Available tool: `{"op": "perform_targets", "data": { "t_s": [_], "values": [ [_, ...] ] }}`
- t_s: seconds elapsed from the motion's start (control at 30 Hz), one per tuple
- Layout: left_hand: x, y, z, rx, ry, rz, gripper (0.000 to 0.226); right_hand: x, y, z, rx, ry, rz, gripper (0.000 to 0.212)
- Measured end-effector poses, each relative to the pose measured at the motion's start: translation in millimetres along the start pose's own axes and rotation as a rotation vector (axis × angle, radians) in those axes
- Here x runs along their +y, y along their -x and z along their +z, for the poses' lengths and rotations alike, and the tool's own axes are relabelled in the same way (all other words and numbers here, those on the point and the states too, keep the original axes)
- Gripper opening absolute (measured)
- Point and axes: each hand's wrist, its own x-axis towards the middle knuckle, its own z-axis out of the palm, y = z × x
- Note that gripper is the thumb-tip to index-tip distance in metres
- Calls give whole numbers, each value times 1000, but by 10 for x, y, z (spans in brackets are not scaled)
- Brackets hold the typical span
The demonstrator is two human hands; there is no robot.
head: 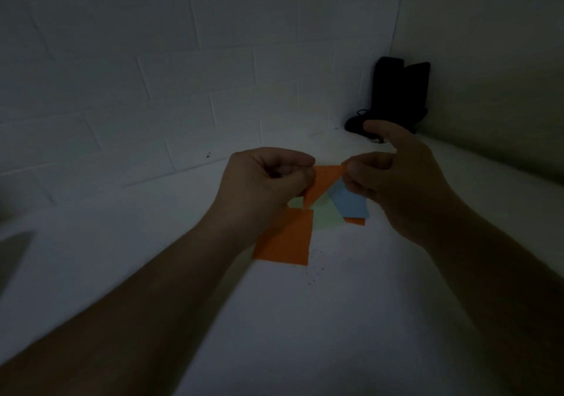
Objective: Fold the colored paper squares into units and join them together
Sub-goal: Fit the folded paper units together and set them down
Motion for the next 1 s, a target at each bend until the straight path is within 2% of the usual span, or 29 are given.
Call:
{"op": "perform_targets", "data": {
  "t_s": [0.07, 0.2, 0.37, 0.5, 0.77, 1.0],
  "values": [
    [12, 3, 6, 19, 48, -29, 14, 7, -4, 4, -34, -117, 60, 72],
    [25, 6, 2, 26, 75, -64, 14, 0, 14, 44, -94, -148, 75, 74],
    [58, 9, 21, 27, 96, -106, 15, -41, 29, 30, -50, -145, 64, 82],
    [58, -3, 29, 57, 130, -137, 15, -66, 30, 57, -54, -265, 138, 84],
    [64, -2, 25, 41, 218, -208, 13, -35, 75, 157, -137, -266, 129, 82],
    [66, -1, 66, 76, 261, -251, 12, -66, 78, 176, -119, -349, 177, 81]
  ]
}}
